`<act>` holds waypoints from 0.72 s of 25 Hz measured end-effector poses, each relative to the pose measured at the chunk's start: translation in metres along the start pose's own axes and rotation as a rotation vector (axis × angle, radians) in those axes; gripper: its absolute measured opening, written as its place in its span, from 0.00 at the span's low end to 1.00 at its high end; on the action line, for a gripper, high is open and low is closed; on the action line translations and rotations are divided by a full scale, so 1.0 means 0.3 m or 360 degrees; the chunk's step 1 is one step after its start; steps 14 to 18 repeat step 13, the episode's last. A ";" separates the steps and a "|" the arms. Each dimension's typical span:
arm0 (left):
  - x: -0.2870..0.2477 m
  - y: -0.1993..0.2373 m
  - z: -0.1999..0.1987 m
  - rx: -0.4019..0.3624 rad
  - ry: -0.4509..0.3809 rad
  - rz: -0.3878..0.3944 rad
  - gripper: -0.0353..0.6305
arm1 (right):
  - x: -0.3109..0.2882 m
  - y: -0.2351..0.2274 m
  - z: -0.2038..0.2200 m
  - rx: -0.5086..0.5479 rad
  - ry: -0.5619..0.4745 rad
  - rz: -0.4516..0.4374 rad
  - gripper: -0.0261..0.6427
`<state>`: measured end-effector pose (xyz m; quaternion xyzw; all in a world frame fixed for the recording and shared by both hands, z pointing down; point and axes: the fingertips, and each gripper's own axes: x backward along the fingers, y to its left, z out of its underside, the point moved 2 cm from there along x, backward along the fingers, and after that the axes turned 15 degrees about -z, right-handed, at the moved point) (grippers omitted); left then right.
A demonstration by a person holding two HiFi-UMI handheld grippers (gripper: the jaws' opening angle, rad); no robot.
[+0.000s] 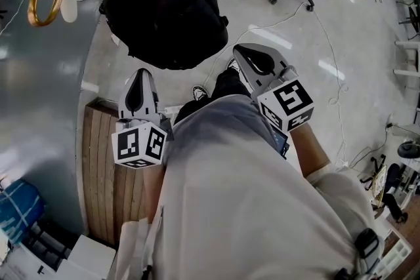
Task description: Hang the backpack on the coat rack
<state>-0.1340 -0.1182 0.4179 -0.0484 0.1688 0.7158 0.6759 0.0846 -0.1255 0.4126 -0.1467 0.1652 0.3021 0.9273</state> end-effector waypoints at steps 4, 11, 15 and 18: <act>0.006 -0.004 0.003 0.0006 0.0007 -0.0006 0.06 | 0.017 -0.004 -0.005 0.0000 -0.0002 0.0005 0.05; 0.015 -0.019 0.001 0.0004 0.0004 0.0000 0.06 | 0.037 -0.006 -0.004 -0.0003 -0.0007 0.0016 0.05; 0.020 -0.020 0.003 0.0007 0.0003 -0.0003 0.06 | 0.041 -0.005 -0.001 -0.0002 -0.0004 0.0014 0.05; 0.020 -0.020 0.003 0.0007 0.0003 -0.0003 0.06 | 0.041 -0.005 -0.001 -0.0002 -0.0004 0.0014 0.05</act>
